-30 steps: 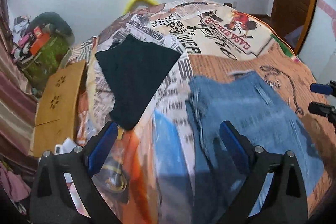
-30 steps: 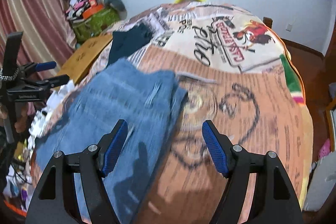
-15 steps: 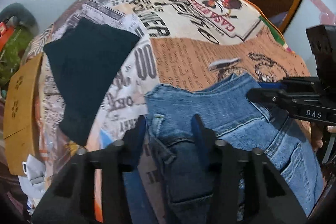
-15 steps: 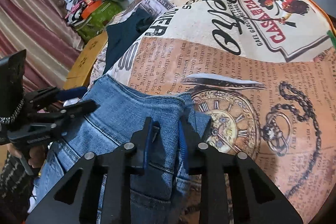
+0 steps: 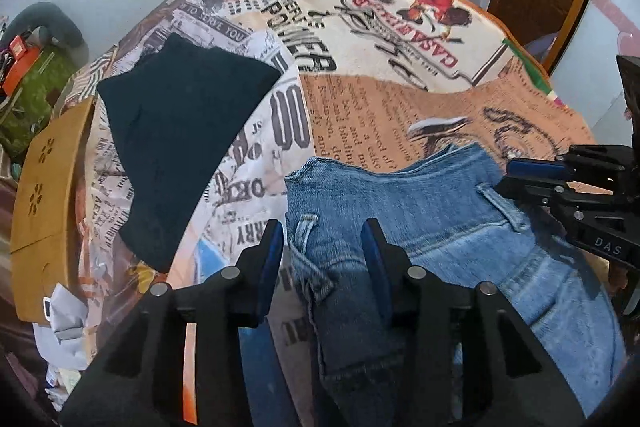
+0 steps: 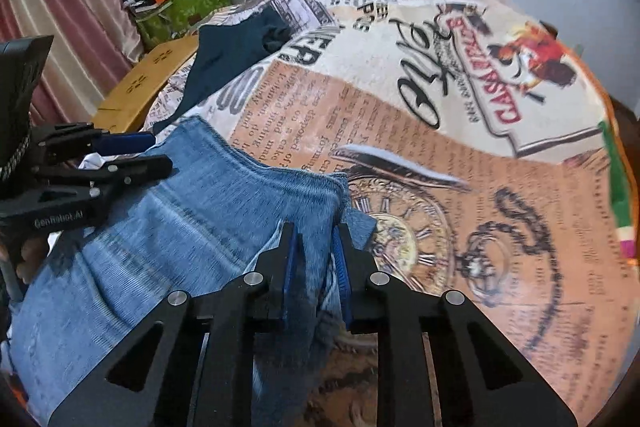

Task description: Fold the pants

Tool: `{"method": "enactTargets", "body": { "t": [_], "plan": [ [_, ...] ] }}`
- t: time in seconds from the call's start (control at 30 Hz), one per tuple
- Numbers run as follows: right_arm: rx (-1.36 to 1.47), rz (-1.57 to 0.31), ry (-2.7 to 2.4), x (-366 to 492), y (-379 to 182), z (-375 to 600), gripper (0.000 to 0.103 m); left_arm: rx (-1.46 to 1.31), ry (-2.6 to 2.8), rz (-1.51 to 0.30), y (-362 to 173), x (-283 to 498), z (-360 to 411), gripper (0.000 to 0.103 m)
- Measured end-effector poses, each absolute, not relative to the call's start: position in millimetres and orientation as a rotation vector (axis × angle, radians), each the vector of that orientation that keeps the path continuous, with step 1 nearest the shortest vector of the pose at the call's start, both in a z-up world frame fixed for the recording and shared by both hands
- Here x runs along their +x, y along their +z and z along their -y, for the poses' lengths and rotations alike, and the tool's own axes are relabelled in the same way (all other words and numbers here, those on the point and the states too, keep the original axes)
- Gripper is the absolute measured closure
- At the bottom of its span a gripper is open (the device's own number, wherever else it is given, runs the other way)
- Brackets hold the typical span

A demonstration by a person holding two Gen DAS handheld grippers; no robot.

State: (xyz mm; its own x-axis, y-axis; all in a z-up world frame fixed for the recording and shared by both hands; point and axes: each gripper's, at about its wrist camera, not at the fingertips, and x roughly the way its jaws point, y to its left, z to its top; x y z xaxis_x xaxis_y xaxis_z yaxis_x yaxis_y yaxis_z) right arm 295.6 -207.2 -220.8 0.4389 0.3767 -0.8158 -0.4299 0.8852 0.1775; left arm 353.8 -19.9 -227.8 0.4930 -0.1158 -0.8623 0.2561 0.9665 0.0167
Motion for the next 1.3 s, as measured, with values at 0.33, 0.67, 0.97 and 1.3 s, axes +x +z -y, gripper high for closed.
{"method": "enactTargets", "body": {
  "t": [0.33,0.67,0.97,1.3],
  "plan": [
    [-0.033,-0.896,0.59,252.6,-168.5,197.5,0.069,0.078,-0.258,-0.947,-171.8,315.0,17.9,0.056],
    [-0.098,-1.027,0.625,214.2,-205.5,178.8,0.052,0.163,-0.284,-1.107,-223.5,280.8,28.9,0.036],
    [-0.113,-1.006,0.576,181.4,-203.9,197.3,0.043,0.18,-0.256,-1.066,-216.4,245.9,23.1,0.03],
    [-0.023,-1.04,0.537,160.5,-209.6,230.8,0.036,0.089,-0.236,-1.061,-208.3,218.2,-5.1,0.027]
  ]
}}
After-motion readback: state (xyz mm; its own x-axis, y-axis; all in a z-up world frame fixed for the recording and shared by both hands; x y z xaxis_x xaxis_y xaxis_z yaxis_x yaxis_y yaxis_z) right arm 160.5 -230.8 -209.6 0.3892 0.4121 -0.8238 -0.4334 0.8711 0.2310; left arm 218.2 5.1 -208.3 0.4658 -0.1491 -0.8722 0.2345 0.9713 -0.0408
